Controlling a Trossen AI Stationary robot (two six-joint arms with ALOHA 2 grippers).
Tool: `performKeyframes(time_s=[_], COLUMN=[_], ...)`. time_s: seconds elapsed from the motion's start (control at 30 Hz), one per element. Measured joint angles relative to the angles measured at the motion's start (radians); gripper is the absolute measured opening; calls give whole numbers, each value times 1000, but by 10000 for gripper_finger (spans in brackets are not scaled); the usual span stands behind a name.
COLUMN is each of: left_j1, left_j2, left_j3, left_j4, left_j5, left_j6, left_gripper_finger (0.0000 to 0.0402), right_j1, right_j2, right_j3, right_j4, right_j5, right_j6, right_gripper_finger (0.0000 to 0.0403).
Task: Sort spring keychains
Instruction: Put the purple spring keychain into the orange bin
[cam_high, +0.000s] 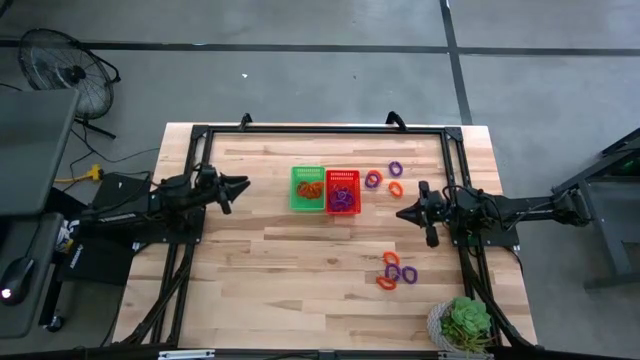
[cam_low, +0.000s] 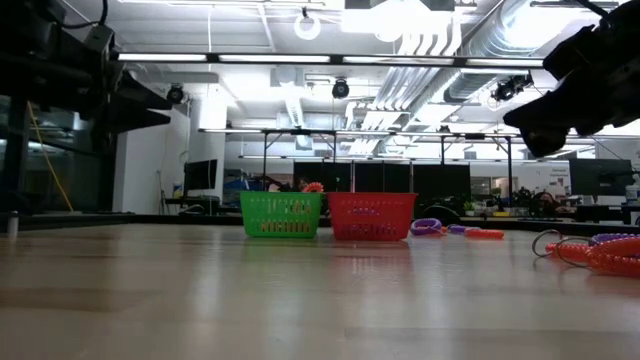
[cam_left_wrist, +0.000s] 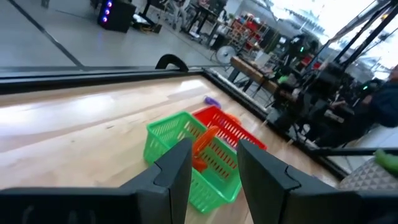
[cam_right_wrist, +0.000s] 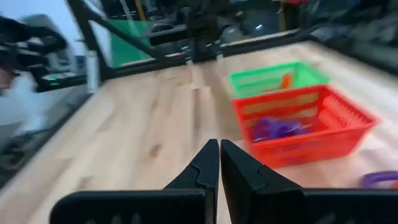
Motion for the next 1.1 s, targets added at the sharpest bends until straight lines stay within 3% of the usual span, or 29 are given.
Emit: performKeyframes(time_s=[0.17, 0.67, 0.9, 1.1], left_j1=[0, 0, 0, 0], left_j2=[0, 1, 1, 1], left_j3=[0, -2, -3, -4], left_j4=[-5, -13, -13, -13], left_j5=[0, 11, 11, 11], left_j6=[19, 39, 39, 38], left_gripper_finger=[126, 126, 126, 126], right_j1=[0, 0, 0, 0], right_j2=[-1, -1, -1, -1], right_j3=[0, 0, 0, 0], right_j4=[11, 17, 40, 33], right_j5=[62, 65, 57, 40], right_j6=[62, 123, 375, 462], right_gripper_finger=[12, 12, 12, 12])
